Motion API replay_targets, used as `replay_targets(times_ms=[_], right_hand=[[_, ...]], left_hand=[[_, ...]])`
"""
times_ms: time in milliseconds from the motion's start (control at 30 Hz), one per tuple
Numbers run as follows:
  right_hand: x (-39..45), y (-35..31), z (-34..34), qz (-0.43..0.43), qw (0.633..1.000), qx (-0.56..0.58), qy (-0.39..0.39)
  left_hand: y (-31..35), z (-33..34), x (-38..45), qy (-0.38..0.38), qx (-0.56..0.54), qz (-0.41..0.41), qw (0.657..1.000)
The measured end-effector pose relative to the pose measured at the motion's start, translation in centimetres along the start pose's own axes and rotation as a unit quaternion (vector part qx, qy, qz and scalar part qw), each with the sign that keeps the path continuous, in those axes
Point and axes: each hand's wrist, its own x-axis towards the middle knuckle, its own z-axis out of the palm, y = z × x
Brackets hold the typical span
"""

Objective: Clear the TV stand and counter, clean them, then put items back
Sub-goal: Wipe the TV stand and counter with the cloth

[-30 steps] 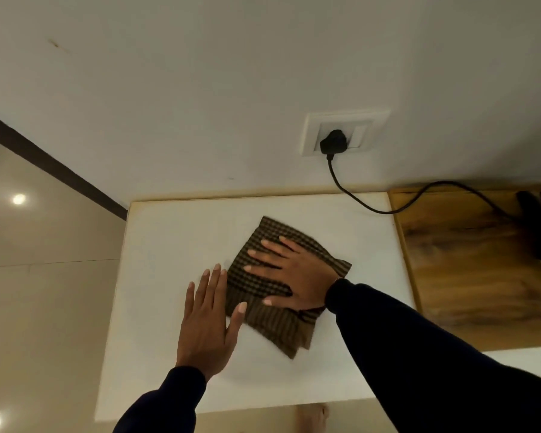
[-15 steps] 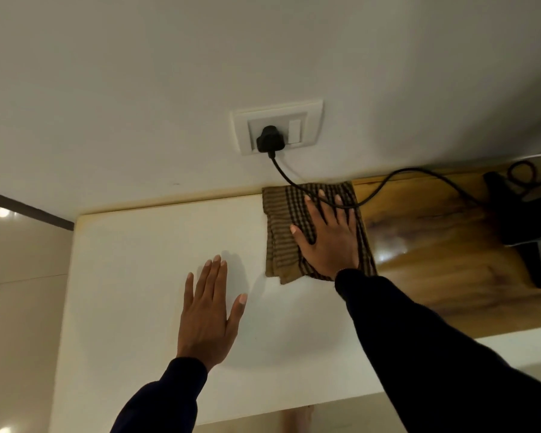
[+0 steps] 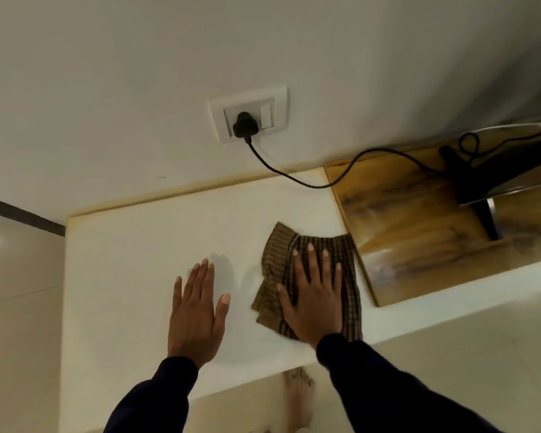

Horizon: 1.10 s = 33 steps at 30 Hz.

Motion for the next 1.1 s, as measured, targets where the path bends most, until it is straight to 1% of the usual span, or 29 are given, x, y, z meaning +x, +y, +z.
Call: replay_targets(times_ms=[133,233,300,367,433,533,567,667,800,867,900,933,1000,1067,1100], right_hand=[[-5.7,-6.7,1.5,-0.044,0.998,0.043,-0.024],[-8.9,-11.4,2.9,-0.13,0.988,0.059,-0.063],[-10.8,-12.7,3.7,-0.224,0.97,0.033,-0.083],[-11.8,-12.2,4.2,-0.323,0.942,-0.001,-0.095],[-11.7,-10.4,4.3,-0.4,0.911,-0.041,-0.094],[-10.8,-6.2,4.2,-0.467,0.872,-0.113,-0.092],[-10.4,-5.0,4.3,-0.474,0.867,-0.118,-0.093],[-9.3,-1.1,2.6,-0.437,0.89,-0.088,-0.094],[-9.3,3.0,0.6,-0.301,0.945,-0.028,-0.127],[-9.5,4.3,-0.2,-0.247,0.961,-0.02,-0.127],[-9.6,4.8,-0.5,-0.226,0.966,-0.02,-0.126],[-9.6,5.3,-0.7,-0.204,0.971,-0.017,-0.123],[-9.9,6.8,-0.9,-0.145,0.983,-0.002,-0.111],[-10.4,8.0,-1.2,-0.083,0.991,0.022,-0.104],[-10.8,8.5,-1.3,-0.062,0.992,0.036,-0.106]], left_hand=[[-0.5,0.0,-3.2,0.013,-0.03,-0.006,0.999],[-1.4,-0.3,-5.8,0.02,-0.031,-0.015,0.999],[-2.4,-0.5,-7.5,0.017,-0.021,-0.023,0.999],[-3.3,-0.8,-8.8,0.015,-0.012,-0.027,0.999],[-3.8,-1.2,-9.7,0.01,-0.003,-0.027,1.0],[-3.4,-1.8,-10.4,0.0,-0.001,-0.016,1.0],[-3.3,-1.7,-10.6,-0.002,-0.004,-0.017,1.0],[-2.2,-2.0,-10.1,-0.006,-0.008,-0.008,1.0],[0.1,-0.9,-9.4,-0.008,-0.015,0.026,1.0],[1.7,-0.1,-9.4,0.01,-0.038,0.039,0.998],[2.7,0.2,-9.5,0.016,-0.06,0.031,0.998],[3.8,0.4,-9.6,0.017,-0.085,0.018,0.996],[6.4,0.8,-9.9,-0.013,-0.119,-0.039,0.992],[9.0,1.1,-10.1,-0.082,-0.11,-0.137,0.981],[10.3,1.5,-10.0,-0.128,-0.132,-0.213,0.96]])
